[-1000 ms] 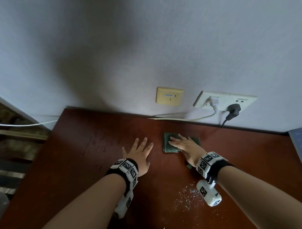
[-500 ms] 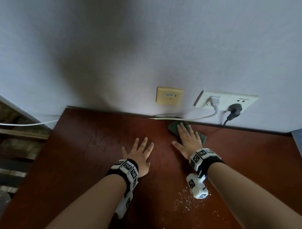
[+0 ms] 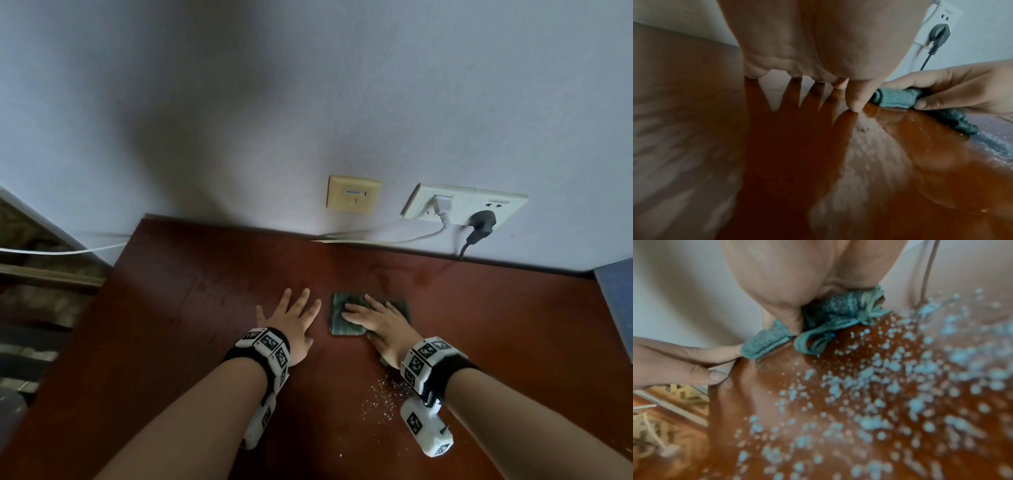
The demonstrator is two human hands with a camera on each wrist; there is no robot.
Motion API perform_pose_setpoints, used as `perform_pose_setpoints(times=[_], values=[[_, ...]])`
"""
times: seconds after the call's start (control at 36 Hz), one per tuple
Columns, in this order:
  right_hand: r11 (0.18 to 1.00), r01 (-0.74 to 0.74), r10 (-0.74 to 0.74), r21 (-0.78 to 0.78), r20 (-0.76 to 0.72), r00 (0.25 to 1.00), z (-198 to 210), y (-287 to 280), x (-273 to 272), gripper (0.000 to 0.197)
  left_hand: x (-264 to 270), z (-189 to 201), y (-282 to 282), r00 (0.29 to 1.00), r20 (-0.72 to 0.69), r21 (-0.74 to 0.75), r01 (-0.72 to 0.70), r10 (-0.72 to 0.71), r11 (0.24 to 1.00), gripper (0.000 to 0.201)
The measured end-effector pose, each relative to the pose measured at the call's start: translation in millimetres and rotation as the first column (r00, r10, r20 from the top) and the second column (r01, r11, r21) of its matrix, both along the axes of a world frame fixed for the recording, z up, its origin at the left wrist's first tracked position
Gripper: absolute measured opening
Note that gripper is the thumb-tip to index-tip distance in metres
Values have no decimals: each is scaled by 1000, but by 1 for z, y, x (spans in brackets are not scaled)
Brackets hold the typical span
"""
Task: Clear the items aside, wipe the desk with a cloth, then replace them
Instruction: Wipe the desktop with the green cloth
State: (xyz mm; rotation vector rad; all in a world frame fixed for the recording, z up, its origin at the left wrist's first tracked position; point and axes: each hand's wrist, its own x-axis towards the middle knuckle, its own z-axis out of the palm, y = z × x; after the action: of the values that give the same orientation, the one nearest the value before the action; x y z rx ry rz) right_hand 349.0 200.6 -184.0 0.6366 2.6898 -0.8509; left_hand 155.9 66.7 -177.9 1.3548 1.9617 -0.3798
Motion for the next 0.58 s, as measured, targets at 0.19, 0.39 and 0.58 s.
perform_pose_setpoints(times=[0.19,0.39,0.58], values=[[958,264,-265,-116,7,964,34,17,-2,46,-2,0,-4,999,36,-17,11,-11,1000,76],[743,667,-667,-54,-147,731,19,67,-14,51,-2,1,-3,999,44,-39,18,-16,999,82],[916,351,-385,196,177,906,-12,46,-36,77,-5,3,-4,996,87,-27,11,-8,1000,98]])
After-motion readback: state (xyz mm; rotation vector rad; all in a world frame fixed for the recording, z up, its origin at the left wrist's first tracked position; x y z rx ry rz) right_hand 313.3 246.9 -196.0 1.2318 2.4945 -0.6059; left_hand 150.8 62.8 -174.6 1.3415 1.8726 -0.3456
